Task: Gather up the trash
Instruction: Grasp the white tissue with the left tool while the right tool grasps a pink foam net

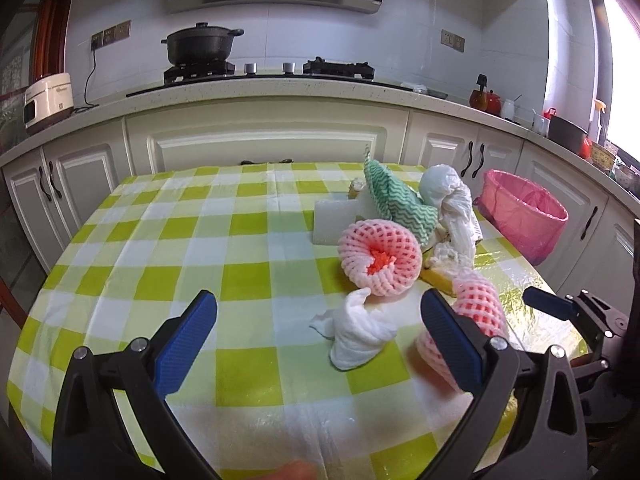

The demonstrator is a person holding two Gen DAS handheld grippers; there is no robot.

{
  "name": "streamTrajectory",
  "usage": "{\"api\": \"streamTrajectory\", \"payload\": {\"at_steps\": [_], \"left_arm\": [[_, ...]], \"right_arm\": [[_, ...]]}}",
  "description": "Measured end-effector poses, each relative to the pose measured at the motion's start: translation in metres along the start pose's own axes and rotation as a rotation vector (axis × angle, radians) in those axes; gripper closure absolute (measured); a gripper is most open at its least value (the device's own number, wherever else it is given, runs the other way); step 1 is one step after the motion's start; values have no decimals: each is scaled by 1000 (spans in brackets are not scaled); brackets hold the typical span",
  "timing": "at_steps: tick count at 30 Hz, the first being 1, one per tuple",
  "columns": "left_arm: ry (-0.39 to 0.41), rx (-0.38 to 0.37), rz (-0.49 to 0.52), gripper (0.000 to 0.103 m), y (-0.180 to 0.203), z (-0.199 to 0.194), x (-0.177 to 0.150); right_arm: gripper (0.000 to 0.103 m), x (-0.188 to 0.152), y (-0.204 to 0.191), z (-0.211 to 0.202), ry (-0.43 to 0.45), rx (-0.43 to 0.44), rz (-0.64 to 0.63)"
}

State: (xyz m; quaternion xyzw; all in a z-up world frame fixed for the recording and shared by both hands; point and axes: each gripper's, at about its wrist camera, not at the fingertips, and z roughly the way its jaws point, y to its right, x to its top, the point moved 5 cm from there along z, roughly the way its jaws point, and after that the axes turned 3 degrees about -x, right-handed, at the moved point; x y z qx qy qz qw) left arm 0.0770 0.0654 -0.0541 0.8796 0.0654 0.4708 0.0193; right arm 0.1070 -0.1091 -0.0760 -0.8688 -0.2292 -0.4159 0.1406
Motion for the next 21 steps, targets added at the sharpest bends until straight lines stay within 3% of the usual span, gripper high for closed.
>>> {"api": "streamTrajectory", "payload": {"at_steps": [4, 7, 11, 15, 21], "left_arm": [[-27, -13, -16, 5, -6, 10, -5], [-50, -29, -27, 5, -6, 17, -9], [-106, -79, -45, 24, -2, 31, -16], [-149, -109, -42, 31, 7, 45, -22], [-219, -115, -49, 57, 15, 68, -27]], "right_arm": [[19, -2, 0, 13, -37, -1, -1], [34, -5, 3, 21, -69, 11, 6], [45, -7, 5, 24, -79, 12, -4], [55, -7, 8, 21, -79, 19, 0], [68, -6, 12, 18, -72, 34, 4]]}}
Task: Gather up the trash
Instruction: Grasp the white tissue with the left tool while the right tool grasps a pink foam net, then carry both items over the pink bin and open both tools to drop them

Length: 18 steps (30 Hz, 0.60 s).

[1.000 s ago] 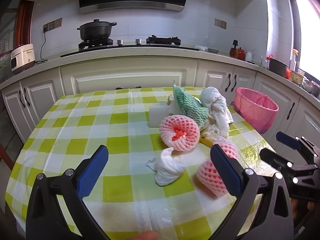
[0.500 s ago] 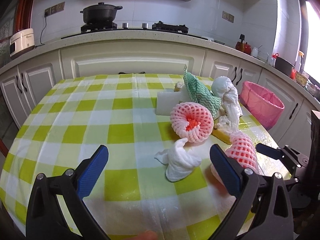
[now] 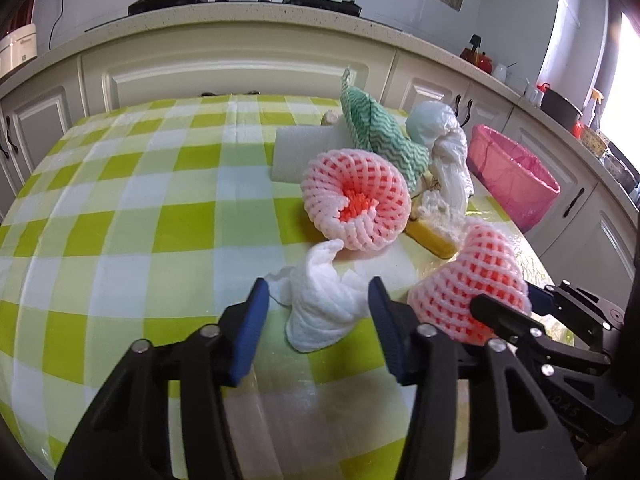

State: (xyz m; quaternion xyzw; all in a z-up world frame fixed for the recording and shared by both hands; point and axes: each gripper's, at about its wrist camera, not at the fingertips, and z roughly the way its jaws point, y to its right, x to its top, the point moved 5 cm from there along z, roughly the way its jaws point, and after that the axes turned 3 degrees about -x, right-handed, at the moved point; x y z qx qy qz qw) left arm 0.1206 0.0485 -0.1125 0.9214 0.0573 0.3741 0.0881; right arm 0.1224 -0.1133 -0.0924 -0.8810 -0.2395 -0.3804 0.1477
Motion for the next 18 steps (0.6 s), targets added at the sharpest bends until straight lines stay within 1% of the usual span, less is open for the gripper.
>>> {"api": "streamTrajectory", "payload": {"at_steps": [1, 3, 4, 5, 8, 13, 16, 18], "left_arm": [[-8, 0, -3, 59, 0, 2, 0], [-30, -3, -8, 70, 0, 9, 0], [-37, -3, -10, 80, 0, 11, 0], [-41, -4, -10, 83, 1, 11, 0], [-42, -6, -2, 88, 5, 9, 1], [-19, 1, 27, 88, 17, -5, 5], [7, -3, 52, 88, 29, -17, 14], [35, -13, 75, 88, 43, -25, 26]], "right_arm": [[70, 0, 2, -1, 2, 3, 3], [72, 0, 5, -3, 7, 4, 9], [73, 1, 7, -5, 11, 2, 11], [73, 2, 9, -7, 16, -1, 12], [74, 3, 16, -13, 28, -1, 25], [74, 6, 33, -28, 59, -8, 56], [74, 15, 50, -43, 90, -24, 91], [74, 23, 64, -52, 112, -41, 113]]}}
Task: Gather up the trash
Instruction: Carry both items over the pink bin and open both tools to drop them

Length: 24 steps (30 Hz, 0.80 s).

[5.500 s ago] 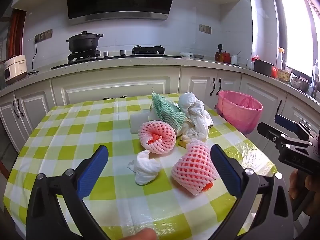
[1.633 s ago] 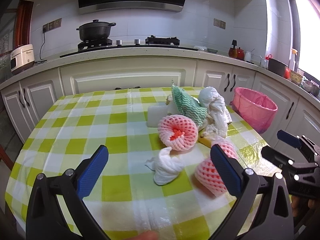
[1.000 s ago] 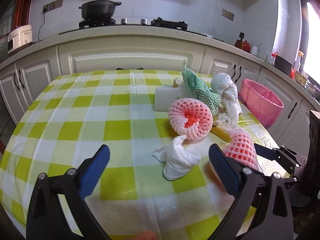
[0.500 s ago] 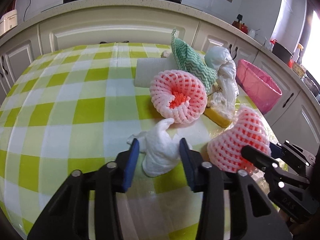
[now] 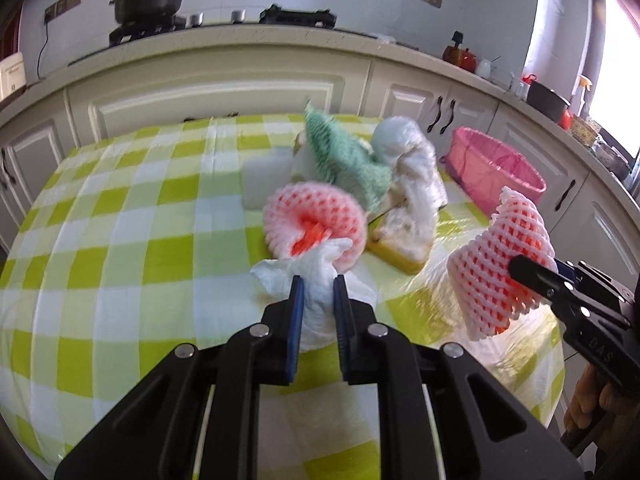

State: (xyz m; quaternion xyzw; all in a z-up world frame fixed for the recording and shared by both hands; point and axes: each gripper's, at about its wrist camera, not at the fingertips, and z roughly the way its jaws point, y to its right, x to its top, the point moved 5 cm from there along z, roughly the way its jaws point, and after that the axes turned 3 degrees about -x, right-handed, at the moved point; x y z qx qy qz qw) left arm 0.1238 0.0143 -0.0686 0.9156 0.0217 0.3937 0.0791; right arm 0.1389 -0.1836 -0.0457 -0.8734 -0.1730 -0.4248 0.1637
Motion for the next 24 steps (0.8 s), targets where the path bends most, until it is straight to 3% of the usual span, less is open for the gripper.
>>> {"api": "streamTrajectory", "payload": {"at_steps": [5, 14, 24], "left_arm": [[76, -57, 74, 88, 43, -4, 49], [198, -175, 241, 88, 156, 33, 159], [171, -306, 217, 88, 236, 112, 239]], "right_arm": [[74, 36, 46, -15, 65, -64, 50], [74, 117, 168, -21, 185, -247, 99], [73, 156, 279, 17, 175, -335, 164]]}}
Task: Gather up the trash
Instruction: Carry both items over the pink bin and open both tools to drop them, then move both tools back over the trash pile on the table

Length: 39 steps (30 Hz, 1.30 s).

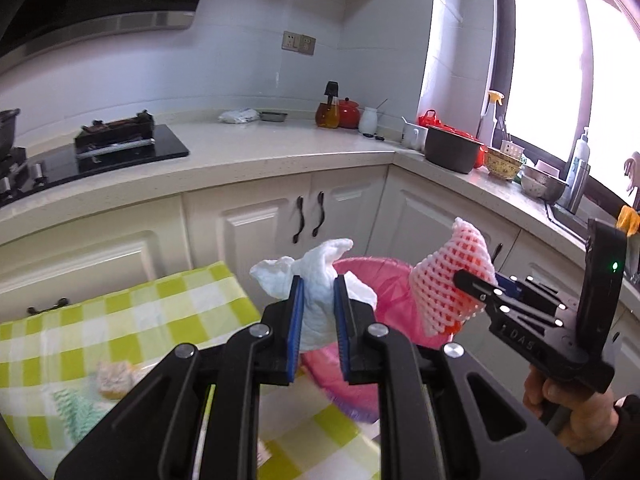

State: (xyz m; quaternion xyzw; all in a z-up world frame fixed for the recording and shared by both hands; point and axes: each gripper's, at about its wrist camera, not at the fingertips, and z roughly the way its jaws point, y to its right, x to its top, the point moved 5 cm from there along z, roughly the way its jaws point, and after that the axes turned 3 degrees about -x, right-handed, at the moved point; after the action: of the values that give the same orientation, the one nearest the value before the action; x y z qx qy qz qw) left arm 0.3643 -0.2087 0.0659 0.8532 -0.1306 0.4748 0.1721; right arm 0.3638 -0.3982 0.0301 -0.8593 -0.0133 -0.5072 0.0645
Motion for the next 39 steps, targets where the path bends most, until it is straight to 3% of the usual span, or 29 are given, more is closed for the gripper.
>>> {"api": "streamTrajectory", "payload": {"at_steps": [9, 12, 15, 18, 25, 29, 39], "left_arm": [[-75, -81, -30, 87, 22, 67, 7], [-98, -83, -35, 82, 23, 79, 2], [-108, -89, -41, 70, 23, 84, 0], [-107, -85, -35, 68, 23, 81, -2], [-86, -51, -45, 64, 11, 59, -11], [-67, -25, -64, 55, -3, 37, -18], [13, 107, -116, 42, -60, -54, -50]], "right_arm": [[66, 2, 31, 39, -33, -15, 20], [58, 0, 38, 48, -40, -31, 27], [49, -1, 42, 53, -44, -47, 26], [41, -3, 44, 53, -48, -52, 24], [34, -9, 48, 43, -40, -78, 29], [29, -14, 39, 28, -20, -97, 11], [18, -34, -26, -20, 35, -34, -61]]}}
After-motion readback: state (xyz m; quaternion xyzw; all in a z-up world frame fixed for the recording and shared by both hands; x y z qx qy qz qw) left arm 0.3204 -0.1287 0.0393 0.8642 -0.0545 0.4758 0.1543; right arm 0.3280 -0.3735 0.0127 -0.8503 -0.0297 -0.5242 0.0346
